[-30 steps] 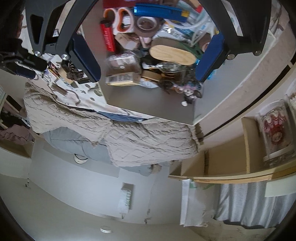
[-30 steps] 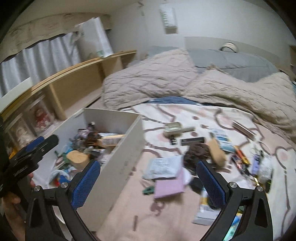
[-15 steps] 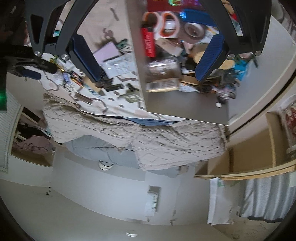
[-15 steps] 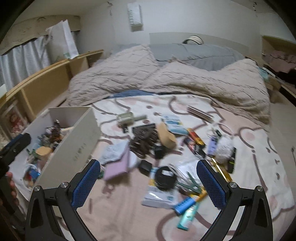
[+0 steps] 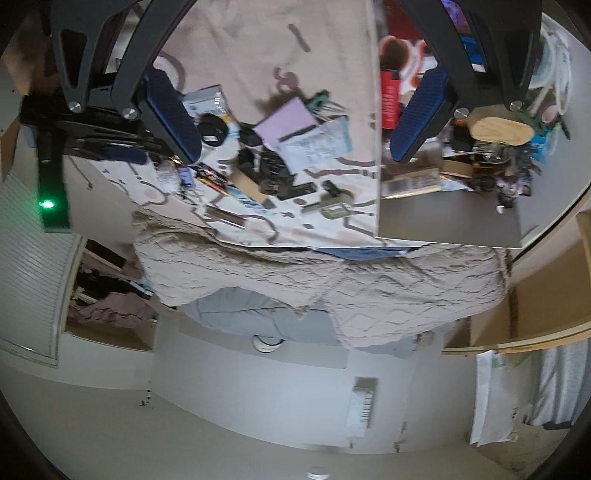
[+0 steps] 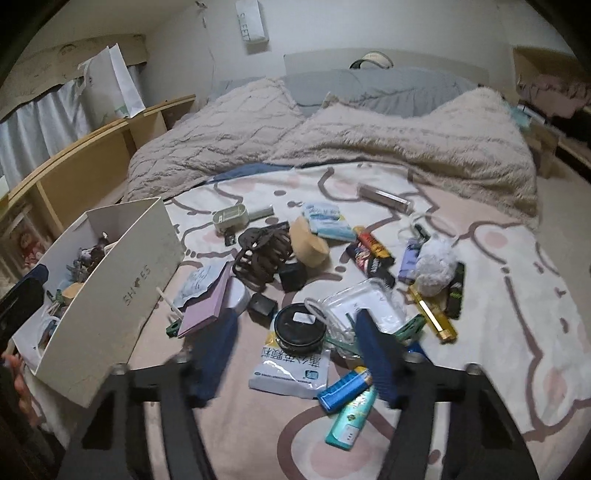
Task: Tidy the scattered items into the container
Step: 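Withdraw the right tool from the box back toward the scattered items, then move the left tool to the white medicine packet while the right tool approaches the black round tin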
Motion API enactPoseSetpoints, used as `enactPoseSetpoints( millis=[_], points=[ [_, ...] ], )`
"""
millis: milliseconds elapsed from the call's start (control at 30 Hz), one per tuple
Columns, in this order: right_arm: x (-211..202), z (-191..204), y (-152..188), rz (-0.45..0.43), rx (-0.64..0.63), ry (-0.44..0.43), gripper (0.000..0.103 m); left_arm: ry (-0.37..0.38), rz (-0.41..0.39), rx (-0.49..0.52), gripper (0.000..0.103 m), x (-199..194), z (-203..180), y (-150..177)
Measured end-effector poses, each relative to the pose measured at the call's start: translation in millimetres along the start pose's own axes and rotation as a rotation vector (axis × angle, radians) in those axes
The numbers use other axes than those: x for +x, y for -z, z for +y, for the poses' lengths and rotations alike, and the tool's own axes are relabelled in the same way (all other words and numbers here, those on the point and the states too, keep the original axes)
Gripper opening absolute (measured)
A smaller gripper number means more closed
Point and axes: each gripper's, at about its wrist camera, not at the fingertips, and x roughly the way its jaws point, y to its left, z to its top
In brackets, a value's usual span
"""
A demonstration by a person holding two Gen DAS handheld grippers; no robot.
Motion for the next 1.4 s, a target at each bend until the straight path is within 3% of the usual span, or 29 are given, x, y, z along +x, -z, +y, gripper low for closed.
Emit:
enactPoseSetpoints(
  millis=[133, 200, 467, 633, 800, 1400],
  points=[
    [18, -3, -4, 0.021, 0.009, 0.009, 0.014, 0.040, -0.001, 0.016, 0.103, 2, -13, 5],
    [30, -2, -8, 0.038, 0.005, 0.010, 0.009, 0.062, 0.009, 0.028, 0.103, 5, -20, 8],
    [82, 21, -24, 0.170, -0.067, -0.046, 0.008, 0.131, 0.078, 0.046, 0.103, 20, -35, 20],
    [113, 32, -22, 0.270, -0.160, 0.025, 0.008, 0.137, 0.097, 0.052, 0.103, 25, -36, 25],
    [128, 22, -14, 0.346, -0.176, 0.068, 0.008, 0.154, 0.110, 0.060, 0.103, 28, -35, 28],
    [51, 16, 66, 0.308, -0.124, -0.081, 0.008, 0.149, 0.143, 0.093, 0.103, 38, -43, 38]
  ],
)
